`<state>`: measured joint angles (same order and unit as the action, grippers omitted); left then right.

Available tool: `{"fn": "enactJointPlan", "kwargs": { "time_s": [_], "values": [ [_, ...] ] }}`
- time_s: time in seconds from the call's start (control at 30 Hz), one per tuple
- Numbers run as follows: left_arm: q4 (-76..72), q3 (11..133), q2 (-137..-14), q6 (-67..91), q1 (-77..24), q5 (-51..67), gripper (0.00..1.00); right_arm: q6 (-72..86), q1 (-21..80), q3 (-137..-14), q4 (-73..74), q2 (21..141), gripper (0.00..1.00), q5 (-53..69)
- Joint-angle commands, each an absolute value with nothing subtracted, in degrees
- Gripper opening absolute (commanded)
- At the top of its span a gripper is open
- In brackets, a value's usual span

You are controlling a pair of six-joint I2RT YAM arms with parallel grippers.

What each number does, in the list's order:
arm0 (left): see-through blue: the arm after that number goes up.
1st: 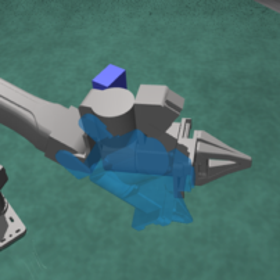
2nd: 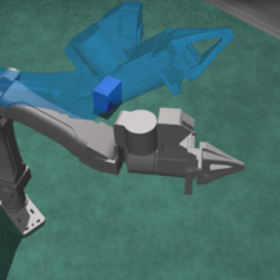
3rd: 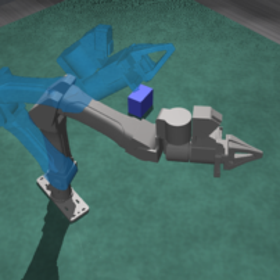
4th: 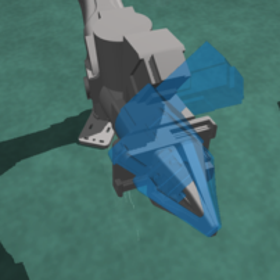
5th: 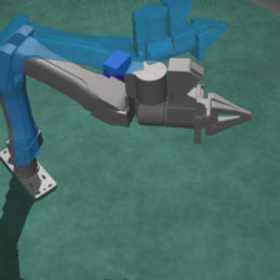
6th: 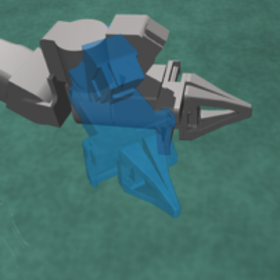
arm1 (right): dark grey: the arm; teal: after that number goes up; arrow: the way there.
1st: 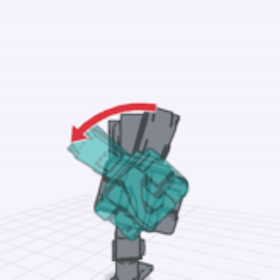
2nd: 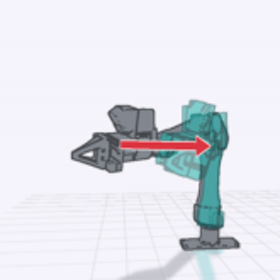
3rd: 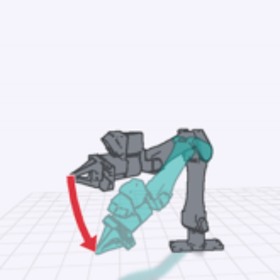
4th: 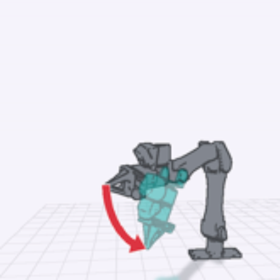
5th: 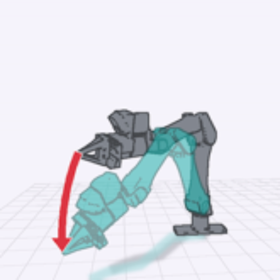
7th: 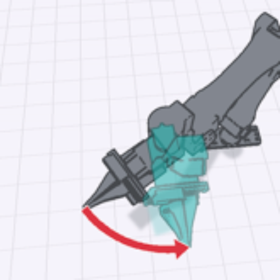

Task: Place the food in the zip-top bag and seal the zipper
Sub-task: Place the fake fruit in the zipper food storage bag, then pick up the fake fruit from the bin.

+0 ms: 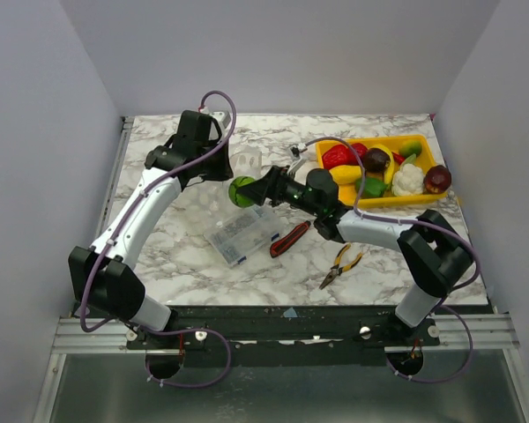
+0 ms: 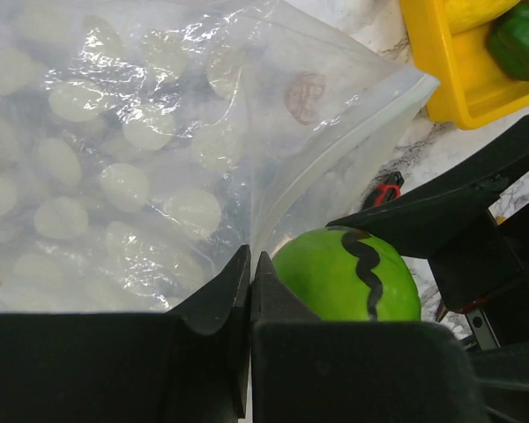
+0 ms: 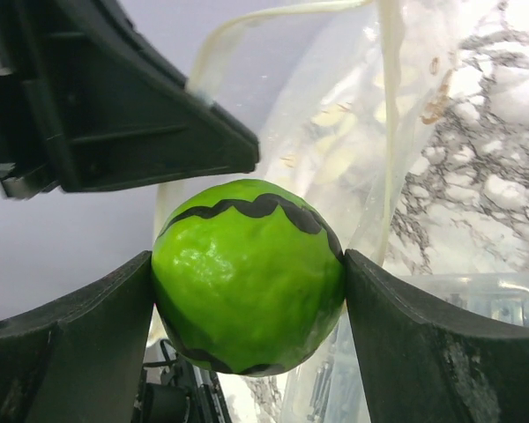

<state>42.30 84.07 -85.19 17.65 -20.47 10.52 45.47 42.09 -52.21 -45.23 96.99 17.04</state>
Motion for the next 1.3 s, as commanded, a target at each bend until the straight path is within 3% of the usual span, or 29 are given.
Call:
{"fn": "enactJointPlan", "kwargs": {
  "time_s": [0.0,0.1,0.27,0.3,0.63,1.03,1.27],
  "values": [
    [39.5,82.7,-81.8,19.0,-20.5,12.4,0.0,45.0,43.7,-57.9,-32.1,97.4,0.35,10.0],
    [38.7,82.2,-81.6,19.8,-20.4,14.2,0.0,46.4,44.2,-59.8,-29.8,97.9,0.49,10.4],
    [38.4,82.0,-81.7,20.3,-20.4,14.4,0.0,48.2,44.2,-64.2,-20.9,97.6,0.86,8.3],
    [38.5,82.0,-81.7,20.4,-20.3,14.4,0.0,48.4,44.1,-65.5,-18.1,97.8,0.89,7.9],
    [42.0,84.0,-82.8,23.3,-20.0,15.4,0.0,43.3,44.2,-72.2,-5.2,94.8,0.96,4.7],
    [44.1,84.2,-81.5,24.5,-15.3,14.4,0.0,34.4,43.5,-76.2,4.0,86.9,0.98,2.1],
    [45.1,86.5,-84.1,23.0,-15.1,15.7,0.0,26.3,38.1,-77.3,13.6,81.8,0.99,-12.4]
  ]
}}
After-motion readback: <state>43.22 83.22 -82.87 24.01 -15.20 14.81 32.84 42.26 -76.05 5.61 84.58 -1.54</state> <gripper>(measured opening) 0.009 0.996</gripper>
